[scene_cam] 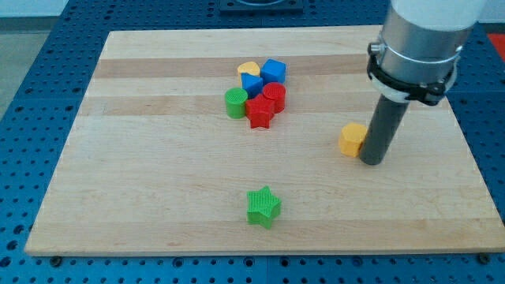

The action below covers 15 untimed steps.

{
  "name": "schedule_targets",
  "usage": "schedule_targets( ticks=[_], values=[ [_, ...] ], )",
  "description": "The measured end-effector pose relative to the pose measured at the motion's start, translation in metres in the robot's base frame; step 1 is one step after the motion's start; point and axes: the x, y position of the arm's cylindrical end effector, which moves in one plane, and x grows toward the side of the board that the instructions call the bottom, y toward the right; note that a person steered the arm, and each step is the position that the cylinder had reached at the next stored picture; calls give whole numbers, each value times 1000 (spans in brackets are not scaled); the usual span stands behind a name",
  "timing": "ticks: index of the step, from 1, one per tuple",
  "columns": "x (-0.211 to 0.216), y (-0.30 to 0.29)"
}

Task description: Move the yellow hexagon in between blue cube and red circle

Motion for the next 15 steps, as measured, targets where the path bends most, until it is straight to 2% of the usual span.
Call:
schedule_targets(
  ticks=[1, 3, 4, 6, 7, 8, 9, 10, 11, 14, 15],
  values=[
    [-7, -6],
    [35, 0],
    [31, -9],
    [-72, -54],
    [-94, -75],
    [-70, -74],
    [-1, -38],
    [8, -17],
    [-66, -13],
    [-96, -19],
    [-96, 8]
  ],
)
